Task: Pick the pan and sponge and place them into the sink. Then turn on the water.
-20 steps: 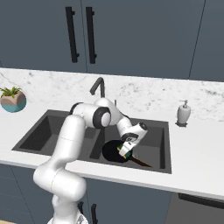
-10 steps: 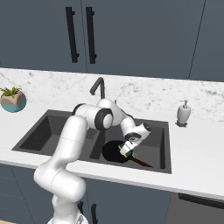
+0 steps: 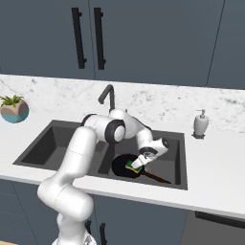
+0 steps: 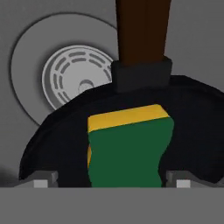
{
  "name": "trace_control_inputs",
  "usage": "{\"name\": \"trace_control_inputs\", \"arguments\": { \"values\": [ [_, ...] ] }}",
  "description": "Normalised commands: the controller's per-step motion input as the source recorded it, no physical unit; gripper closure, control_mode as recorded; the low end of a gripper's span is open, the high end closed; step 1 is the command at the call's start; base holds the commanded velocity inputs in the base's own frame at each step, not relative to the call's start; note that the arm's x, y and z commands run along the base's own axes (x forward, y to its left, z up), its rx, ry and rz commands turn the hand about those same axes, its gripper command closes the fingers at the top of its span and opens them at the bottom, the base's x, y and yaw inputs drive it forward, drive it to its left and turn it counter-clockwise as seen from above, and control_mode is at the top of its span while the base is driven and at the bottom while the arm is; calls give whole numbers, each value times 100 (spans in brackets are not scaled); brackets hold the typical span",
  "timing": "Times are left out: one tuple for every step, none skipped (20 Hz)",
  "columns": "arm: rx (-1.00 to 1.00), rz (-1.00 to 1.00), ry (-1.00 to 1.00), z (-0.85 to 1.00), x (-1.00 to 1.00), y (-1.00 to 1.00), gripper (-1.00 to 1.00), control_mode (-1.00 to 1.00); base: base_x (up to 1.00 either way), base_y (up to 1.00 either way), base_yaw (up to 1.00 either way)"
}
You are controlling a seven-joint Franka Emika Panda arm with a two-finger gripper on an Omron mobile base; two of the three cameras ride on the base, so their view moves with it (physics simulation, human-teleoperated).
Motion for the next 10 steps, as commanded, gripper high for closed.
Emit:
{"name": "trace_control_inputs", "arguments": {
  "values": [
    [13,-16,0,41,-8,0,-100,-100,0,0,0],
    [11,-16,0,47,-8,0,-100,-100,0,0,0],
    [13,-16,0,56,-14,0,-100,-100,0,0,0],
    [14,-15,0,70,-21,0,-100,-100,0,0,0],
    [13,-13,0,74,-26,0,-100,-100,0,0,0],
    [9,-13,0,74,-31,0,-100,-100,0,0,0],
    [9,-13,0,78,-36,0,-100,-100,0,0,0],
    [6,-13,0,77,-35,0,-100,-100,0,0,0],
    [4,-14,0,75,-41,0,-100,-100,0,0,0],
    [3,-15,0,74,-41,0,-100,-100,0,0,0]
  ]
}}
